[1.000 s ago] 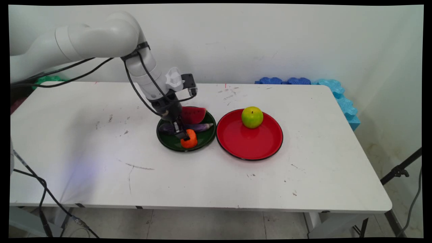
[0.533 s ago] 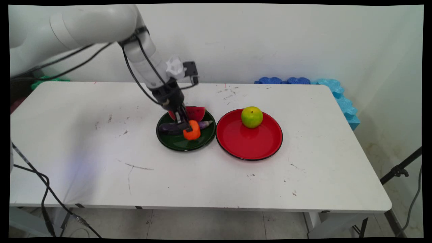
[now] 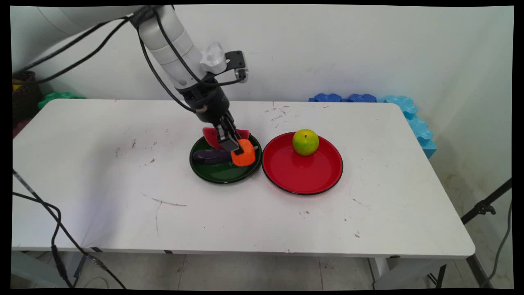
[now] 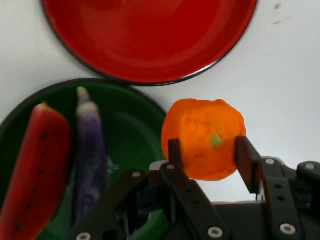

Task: Place the picked object on the table

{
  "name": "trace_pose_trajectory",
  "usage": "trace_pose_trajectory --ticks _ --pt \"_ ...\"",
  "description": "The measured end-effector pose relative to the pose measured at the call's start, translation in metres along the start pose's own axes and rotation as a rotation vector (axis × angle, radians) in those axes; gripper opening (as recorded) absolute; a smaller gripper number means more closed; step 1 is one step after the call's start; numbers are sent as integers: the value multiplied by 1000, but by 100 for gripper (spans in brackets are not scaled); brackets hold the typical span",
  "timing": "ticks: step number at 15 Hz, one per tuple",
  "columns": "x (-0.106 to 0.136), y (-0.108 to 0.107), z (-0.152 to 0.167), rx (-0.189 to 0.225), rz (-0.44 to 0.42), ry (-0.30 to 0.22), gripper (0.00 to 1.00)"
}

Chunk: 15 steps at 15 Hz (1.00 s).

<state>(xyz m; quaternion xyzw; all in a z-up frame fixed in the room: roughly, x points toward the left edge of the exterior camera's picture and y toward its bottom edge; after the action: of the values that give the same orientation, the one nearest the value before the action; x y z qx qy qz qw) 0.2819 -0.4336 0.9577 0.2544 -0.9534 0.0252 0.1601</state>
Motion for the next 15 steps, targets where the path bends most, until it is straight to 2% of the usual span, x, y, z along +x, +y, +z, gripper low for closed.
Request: trace_pose_trajectory --ticks 3,7,15 --pt "2 18 -1 -29 -2 11 0" --pt "-3 40 16 -53 3 14 0" --pt "-21 55 71 -55 29 18 0"
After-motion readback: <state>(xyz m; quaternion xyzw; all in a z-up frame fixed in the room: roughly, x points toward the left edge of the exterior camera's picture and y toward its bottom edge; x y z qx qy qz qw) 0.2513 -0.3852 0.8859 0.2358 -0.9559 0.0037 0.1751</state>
